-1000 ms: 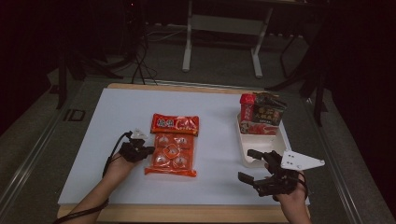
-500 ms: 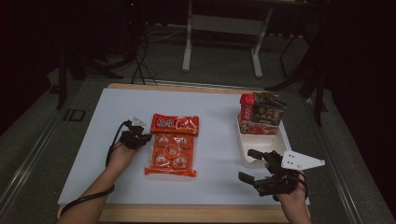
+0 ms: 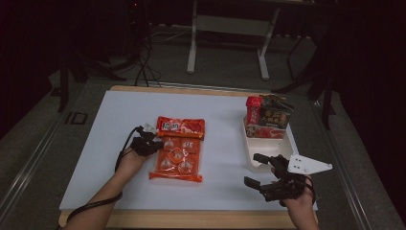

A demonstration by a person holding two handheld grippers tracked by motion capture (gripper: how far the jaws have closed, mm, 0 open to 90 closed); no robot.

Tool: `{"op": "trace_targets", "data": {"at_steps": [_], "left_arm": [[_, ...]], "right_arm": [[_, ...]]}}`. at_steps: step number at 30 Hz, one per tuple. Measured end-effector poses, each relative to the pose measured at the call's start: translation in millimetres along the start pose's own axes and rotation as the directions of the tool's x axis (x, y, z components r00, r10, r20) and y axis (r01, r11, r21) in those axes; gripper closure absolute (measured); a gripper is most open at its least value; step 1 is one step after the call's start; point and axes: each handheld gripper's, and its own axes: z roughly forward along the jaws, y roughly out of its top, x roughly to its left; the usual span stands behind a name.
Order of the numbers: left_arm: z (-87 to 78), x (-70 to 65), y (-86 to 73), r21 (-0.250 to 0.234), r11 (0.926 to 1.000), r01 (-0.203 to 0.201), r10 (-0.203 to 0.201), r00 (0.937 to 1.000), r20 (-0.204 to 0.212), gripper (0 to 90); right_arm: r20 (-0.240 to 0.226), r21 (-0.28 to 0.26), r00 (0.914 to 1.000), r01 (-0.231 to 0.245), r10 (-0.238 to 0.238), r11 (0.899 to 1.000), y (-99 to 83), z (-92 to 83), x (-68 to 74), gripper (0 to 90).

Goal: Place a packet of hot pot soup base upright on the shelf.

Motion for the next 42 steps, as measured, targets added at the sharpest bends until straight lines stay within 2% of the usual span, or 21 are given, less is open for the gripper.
{"op": "trace_targets", "data": {"at_steps": [5, 10, 11, 14, 15, 17, 19, 21, 23, 25, 30, 32, 34, 38, 39, 41, 42], "left_arm": [[3.6, -12.0, 1.5, -0.002, 0.9999, -0.017, 0.017, 0.9995, 0.026, 90.0], [8.3, -29.7, 4.4, 0.003, 0.9986, -0.052, 0.052, 0.9965, 0.066, 90.0], [10.2, -37.6, 4.7, 0.004, 0.9982, -0.059, 0.059, 0.9941, 0.091, 90.0], [11.7, -45.4, 4.9, 0.003, 0.9979, -0.065, 0.064, 0.9918, 0.111, 90.0], [12.8, -53.3, 5.0, 0.006, 0.9970, -0.077, 0.075, 0.9884, 0.132, 90.0], [13.3, -57.7, 5.1, 0.005, 0.9965, -0.084, 0.082, 0.9876, 0.133, 90.0], [13.9, -67.4, 4.2, 0.010, 0.9951, -0.098, 0.095, 0.9833, 0.155, 90.0], [13.5, -70.1, 3.6, 0.014, 0.9947, -0.102, 0.099, 0.9829, 0.156, 90.0], [13.2, -75.2, 1.4, 0.017, 0.9933, -0.115, 0.110, 0.9784, 0.175, 90.0], [12.2, -79.7, 0.2, 0.019, 0.9910, -0.132, 0.128, 0.9804, 0.150, 90.0], [12.0, -81.1, 0.6, 0.033, 0.9922, -0.121, 0.114, 0.9818, 0.152, 90.0], [11.7, -84.5, 0.3, 0.033, 0.9909, -0.130, 0.124, 0.9800, 0.156, 90.0], [11.7, -88.0, -0.9, 0.034, 0.9907, -0.132, 0.124, 0.9765, 0.176, 90.0], [9.9, -89.6, -3.2, 0.031, 0.9923, -0.120, 0.112, 0.9767, 0.183, 90.0], [8.4, -91.1, -4.3, 0.036, 0.9910, -0.129, 0.120, 0.9752, 0.186, 90.0], [4.8, -94.3, -8.1, 0.034, 0.9878, -0.152, 0.141, 0.9674, 0.210, 90.0], [4.8, -94.3, -8.1, 0.034, 0.9878, -0.152, 0.141, 0.9674, 0.210, 90.0]], "right_arm": [[-0.002, 0.000, 1.0000, 0.000, 0.000, 1.000, 0.3, 0.7, 0.4, 14.9], [-0.003, 0.003, 1.0000, 0.004, -0.004, 1.000, 0.4, 1.1, 0.9, 14.9], [-0.005, 0.002, 1.0000, 0.002, -0.002, 1.000, 0.3, 1.1, 0.9, 14.9], [-0.003, 0.003, 1.0000, 0.004, -0.004, 1.000, 0.3, 1.0, 1.0, 14.9], [-0.006, 0.001, 1.0000, 0.002, -0.002, 1.000, 0.3, 0.8, 0.9, 14.9], [-0.005, 0.002, 1.0000, 0.003, -0.003, 1.000, 0.3, 0.5, 1.1, 14.9], [-0.006, 0.003, 1.0000, 0.001, -0.001, 1.000, -0.1, 0.8, 1.0, 14.9], [-0.007, 0.004, 1.0000, -0.002, 0.002, 1.000, -0.3, 1.2, 1.2, 14.9], [-0.008, 0.004, 1.0000, -0.002, 0.002, 1.000, -0.2, 1.4, 1.3, 14.9], [-0.007, 0.003, 1.0000, 0.004, -0.004, 1.000, 0.3, 1.7, 1.6, 14.9], [-0.009, 0.005, 1.0000, 0.004, -0.004, 1.000, 0.6, 2.1, 2.5, 14.9], [-0.009, 0.006, 1.0000, 0.002, -0.002, 1.000, 0.4, 2.4, 2.0, 14.9], [-0.010, 0.004, 1.0000, 0.002, -0.002, 1.000, 0.5, 2.4, 1.8, 14.9], [-0.011, 0.004, 0.9999, 0.003, -0.003, 1.000, 0.3, 2.0, 2.3, 14.9], [-0.011, 0.004, 0.9999, 0.003, -0.003, 1.000, 0.3, 2.0, 2.3, 14.9], [-0.016, 0.000, 0.9999, -0.006, 0.006, 1.000, -0.4, 1.2, 0.4, 17.3], [-0.016, 0.000, 0.9999, -0.006, 0.006, 1.000, -0.4, 1.2, 0.4, 17.3]]}}
